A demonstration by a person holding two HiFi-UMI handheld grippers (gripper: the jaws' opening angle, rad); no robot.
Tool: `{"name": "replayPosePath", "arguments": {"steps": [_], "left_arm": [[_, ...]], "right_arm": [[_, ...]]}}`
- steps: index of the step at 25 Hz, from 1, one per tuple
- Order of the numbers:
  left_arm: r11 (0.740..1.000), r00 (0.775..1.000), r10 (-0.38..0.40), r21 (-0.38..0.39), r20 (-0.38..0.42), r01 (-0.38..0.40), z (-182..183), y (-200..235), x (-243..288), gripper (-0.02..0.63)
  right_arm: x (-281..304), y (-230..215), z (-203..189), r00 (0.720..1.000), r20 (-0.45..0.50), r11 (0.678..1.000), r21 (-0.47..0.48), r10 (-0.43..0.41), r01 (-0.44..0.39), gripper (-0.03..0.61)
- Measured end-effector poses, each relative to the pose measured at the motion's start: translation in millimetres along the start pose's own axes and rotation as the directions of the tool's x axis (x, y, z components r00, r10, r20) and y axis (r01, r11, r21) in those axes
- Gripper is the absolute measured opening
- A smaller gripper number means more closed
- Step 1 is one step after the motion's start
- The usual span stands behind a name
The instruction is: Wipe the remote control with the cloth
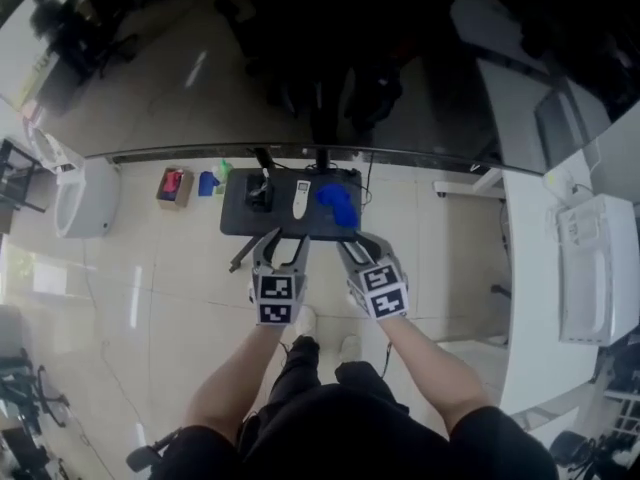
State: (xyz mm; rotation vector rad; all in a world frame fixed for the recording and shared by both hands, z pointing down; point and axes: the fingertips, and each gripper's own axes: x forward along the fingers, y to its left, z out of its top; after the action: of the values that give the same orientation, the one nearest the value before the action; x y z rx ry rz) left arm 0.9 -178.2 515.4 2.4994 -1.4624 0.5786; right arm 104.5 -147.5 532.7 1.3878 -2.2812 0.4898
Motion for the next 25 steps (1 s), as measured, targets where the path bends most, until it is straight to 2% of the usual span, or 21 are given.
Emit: {"name": "replayPosePath", "arguments": {"steps": [4, 8, 11, 21, 25], "left_arm": [[1.000, 0.996, -0.019, 0.022, 0.085, 0.017, 44, -26, -55, 0.218], [0.999, 0.992, -0.036, 0.032, 0.117, 0.033, 60, -50, -104, 0.164], [0.998, 0.990, -0.040, 0.051, 0.134, 0.033, 65, -58, -128, 0.115], [0.989, 0.980, -0.117, 0.112, 0.161, 0.099, 66, -51, -174, 0.054], [0.984, 0.974, -0.144, 0.133, 0.175, 0.121, 66, -47, -189, 0.006]], "right_arm": [[-58, 31, 34, 0.995, 0.083, 0.998, -0.031, 0.059, -0.056, 0.143], [-103, 57, 52, 0.987, 0.128, 0.993, -0.076, 0.097, -0.088, 0.101], [-123, 68, 64, 0.982, 0.155, 0.991, -0.095, 0.105, -0.091, 0.078], [-148, 116, 84, 0.973, 0.217, 0.992, -0.112, 0.077, -0.054, 0.037], [-153, 131, 84, 0.972, 0.228, 0.993, -0.112, 0.060, -0.035, 0.020]]}}
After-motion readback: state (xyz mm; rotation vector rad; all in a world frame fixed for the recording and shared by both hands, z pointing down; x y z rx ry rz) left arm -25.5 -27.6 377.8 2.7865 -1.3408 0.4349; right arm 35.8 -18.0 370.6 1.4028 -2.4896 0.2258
